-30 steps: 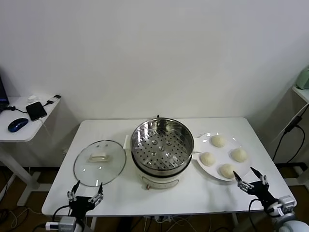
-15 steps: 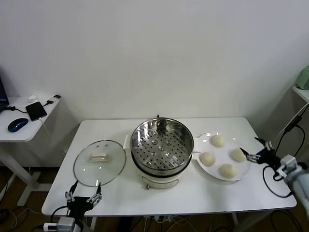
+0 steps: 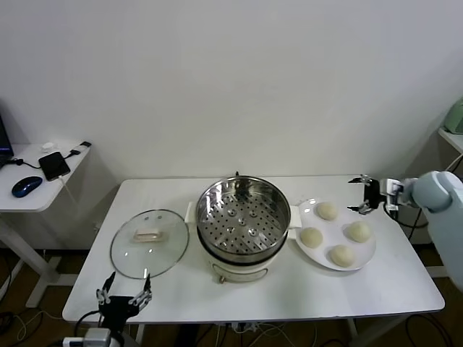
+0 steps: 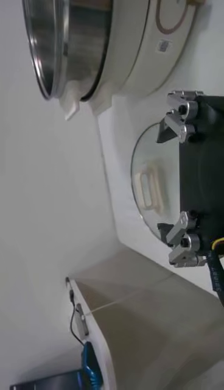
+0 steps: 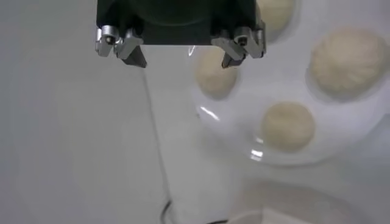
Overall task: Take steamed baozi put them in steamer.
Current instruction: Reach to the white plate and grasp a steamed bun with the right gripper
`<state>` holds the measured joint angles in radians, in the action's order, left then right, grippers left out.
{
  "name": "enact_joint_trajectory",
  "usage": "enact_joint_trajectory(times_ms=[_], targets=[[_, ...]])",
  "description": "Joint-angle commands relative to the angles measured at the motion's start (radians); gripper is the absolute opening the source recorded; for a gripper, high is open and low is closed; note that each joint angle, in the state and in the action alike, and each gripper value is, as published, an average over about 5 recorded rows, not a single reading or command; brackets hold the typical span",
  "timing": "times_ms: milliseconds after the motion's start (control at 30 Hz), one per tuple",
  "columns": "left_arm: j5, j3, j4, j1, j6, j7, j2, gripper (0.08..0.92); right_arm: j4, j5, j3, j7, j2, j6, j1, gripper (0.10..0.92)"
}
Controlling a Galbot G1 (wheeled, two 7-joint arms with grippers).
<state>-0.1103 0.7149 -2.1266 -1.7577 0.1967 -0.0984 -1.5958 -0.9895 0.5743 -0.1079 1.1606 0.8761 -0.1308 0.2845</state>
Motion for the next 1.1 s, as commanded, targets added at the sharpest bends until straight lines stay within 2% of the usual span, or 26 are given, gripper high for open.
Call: enact_joint_trajectory(times_ms=[33,200,1100], targets=[[0.001,0.006,0.0,-0.017,-0.001,0.003,-0.003,0.823,0.278,0.242,0.157,0.141,0.144,-0.098,-0.26,0.823],[0.001,0.006,0.001,-0.027,-0.002,0.009,-0.004,0.823,0.406,0.251,0.102,0.065,0.227,-0.086,-0.246,0.823],[-0.001,0.007,0.03,-0.011,0.002,0.011,0.003,0.823,0.524,0.441,-0.009,-0.104,0.334,-0.072,-0.197,0.823]])
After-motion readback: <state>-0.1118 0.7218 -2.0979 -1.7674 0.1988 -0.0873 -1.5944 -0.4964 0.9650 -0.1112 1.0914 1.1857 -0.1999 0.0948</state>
